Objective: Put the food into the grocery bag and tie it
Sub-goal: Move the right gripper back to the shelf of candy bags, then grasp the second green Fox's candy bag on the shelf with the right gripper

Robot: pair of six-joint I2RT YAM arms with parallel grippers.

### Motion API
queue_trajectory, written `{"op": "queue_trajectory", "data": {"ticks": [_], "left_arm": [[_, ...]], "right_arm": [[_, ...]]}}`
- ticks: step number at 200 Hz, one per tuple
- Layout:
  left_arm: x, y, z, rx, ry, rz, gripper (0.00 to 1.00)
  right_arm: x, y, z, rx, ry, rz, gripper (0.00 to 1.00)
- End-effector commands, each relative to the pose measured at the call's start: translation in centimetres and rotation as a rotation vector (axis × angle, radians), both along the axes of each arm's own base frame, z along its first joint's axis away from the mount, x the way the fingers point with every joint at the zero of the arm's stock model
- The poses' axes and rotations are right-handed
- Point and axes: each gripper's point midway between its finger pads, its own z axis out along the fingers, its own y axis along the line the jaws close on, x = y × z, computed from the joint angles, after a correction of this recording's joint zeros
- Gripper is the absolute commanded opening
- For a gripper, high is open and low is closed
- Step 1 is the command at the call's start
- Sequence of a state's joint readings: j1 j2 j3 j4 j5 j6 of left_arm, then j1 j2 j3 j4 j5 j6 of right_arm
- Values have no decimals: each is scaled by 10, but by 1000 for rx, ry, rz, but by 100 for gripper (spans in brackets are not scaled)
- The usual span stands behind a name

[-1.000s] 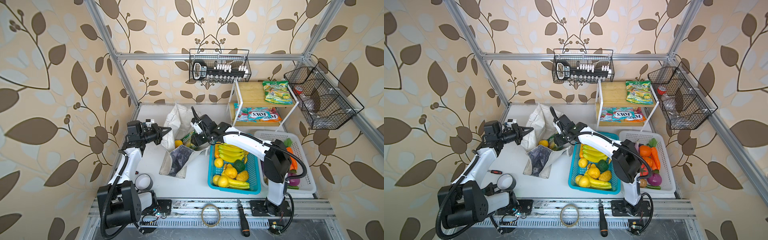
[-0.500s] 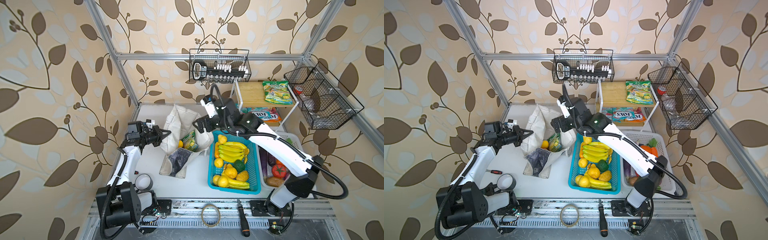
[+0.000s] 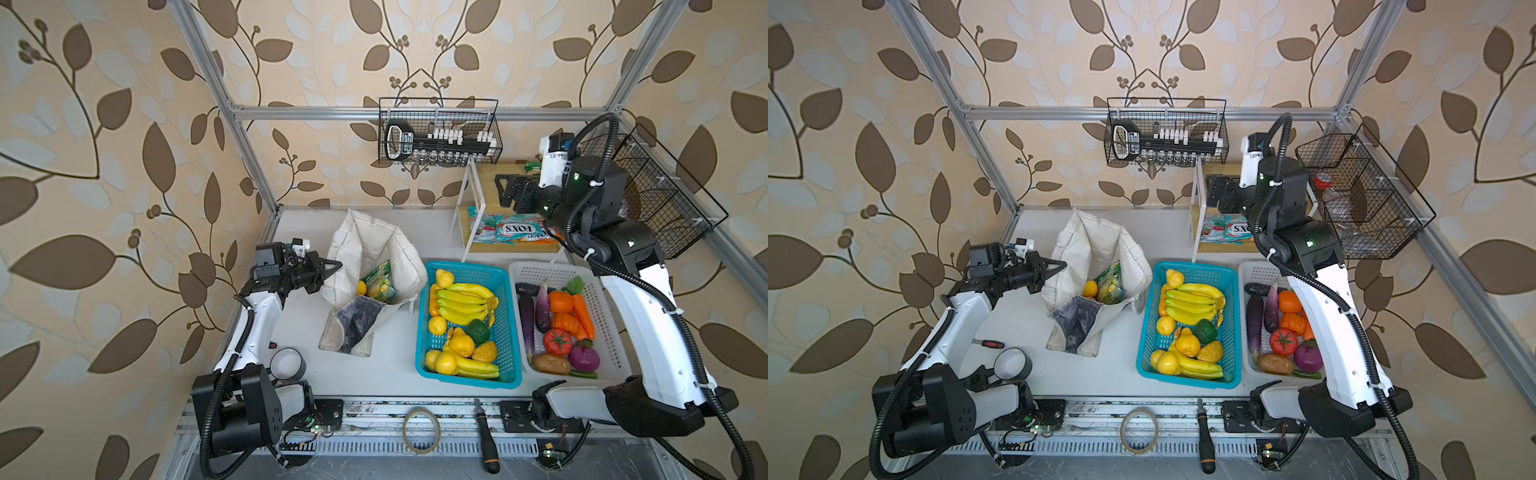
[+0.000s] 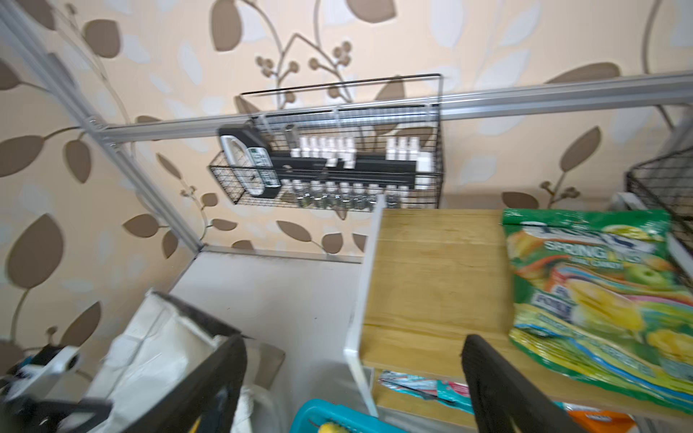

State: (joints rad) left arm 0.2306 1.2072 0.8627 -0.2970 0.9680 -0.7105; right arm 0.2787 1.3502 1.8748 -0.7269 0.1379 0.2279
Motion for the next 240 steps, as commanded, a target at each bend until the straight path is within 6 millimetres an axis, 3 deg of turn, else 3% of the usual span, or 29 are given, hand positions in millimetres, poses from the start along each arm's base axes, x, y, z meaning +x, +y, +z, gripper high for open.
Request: {"op": "queue_trajectory", "data": {"ticks": [1,23,56,77,163,240], "left_arm": [[-3,0,13,2,-45,-18,0],[-2,0,13,-1,-46,-17,0],[-3,0,11,-8,-42,-17,0],[-3,0,10,-11,-40,-18,0],[-4,1,9,-24,-42,-11,0],[-3,5,9,-38,-43,-1,0]], "right_arm": [[15,-33,-33,-28,92,-77,79],[23,-55,-55,-18,140,-132,65],[35,-68,-82,-56,217,-192,56],[43,-74,-93,-93,251,-222,56],[57,-99,-102,-199,220,-373,48],[62,-99,-109,-265,249,-397,45]]}}
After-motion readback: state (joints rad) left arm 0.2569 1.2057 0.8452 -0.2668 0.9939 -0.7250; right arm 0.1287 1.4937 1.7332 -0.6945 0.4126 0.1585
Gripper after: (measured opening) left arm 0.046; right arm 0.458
